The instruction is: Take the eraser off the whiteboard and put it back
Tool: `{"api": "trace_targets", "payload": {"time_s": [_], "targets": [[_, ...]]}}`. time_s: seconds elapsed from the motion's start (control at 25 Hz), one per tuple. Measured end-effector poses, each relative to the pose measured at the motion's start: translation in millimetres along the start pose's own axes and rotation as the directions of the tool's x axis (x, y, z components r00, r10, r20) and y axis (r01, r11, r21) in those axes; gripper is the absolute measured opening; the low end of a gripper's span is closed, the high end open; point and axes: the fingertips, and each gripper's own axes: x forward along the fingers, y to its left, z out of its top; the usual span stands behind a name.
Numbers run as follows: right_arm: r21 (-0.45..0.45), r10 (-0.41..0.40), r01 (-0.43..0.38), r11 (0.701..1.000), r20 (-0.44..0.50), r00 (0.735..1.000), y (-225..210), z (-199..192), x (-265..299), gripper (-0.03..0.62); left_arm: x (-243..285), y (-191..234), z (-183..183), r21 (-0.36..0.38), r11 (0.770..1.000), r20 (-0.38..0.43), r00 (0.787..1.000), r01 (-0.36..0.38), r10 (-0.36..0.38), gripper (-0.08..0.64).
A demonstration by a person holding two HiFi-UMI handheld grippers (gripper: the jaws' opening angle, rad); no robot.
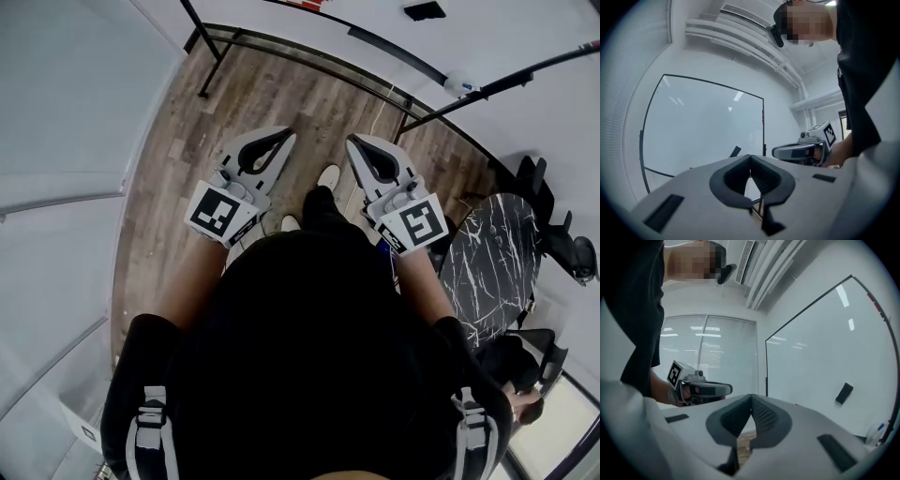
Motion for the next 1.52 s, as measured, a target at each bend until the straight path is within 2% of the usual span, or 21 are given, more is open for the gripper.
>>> {"api": "trace_targets", "payload": {"time_s": [0.28,0.4,0.64,1.0,1.32,1.52], "targets": [[0.002,0.038,-0.038,0.999,0.025,0.999,-65.2,10.2,47.3,-0.002,54.9,48.4,16.3,0.022,0.999,0.007,0.999,-0.040,0.040,0.003],[0.000,0.045,-0.045,0.999,0.029,0.999,-95.2,16.3,63.5,-0.002,82.3,67.7,24.7,0.019,0.998,-0.017,0.998,-0.063,0.064,0.004],[0.008,0.037,-0.037,0.999,0.017,0.999,-158.7,14.7,82.9,-0.002,143.9,95.7,29.8,0.023,0.998,-0.005,0.999,-0.052,0.052,0.003],[0.048,-0.026,0.026,0.998,0.003,1.000,-260.3,4.1,87.8,-0.002,232.6,115.4,34.8,0.026,0.999,-0.032,0.999,-0.030,0.031,0.004],[0.108,-0.119,0.123,0.987,-0.040,0.992,-309.6,-17.6,95.1,-0.002,275.1,127.2,27.3,0.030,0.999,-0.045,0.999,0.025,-0.023,0.003],[0.115,-0.190,0.194,0.974,-0.047,0.981,-335.1,-17.3,101.1,-0.002,304.6,141.3,25.3,0.020,0.995,-0.064,0.993,0.096,-0.095,0.004]]}}
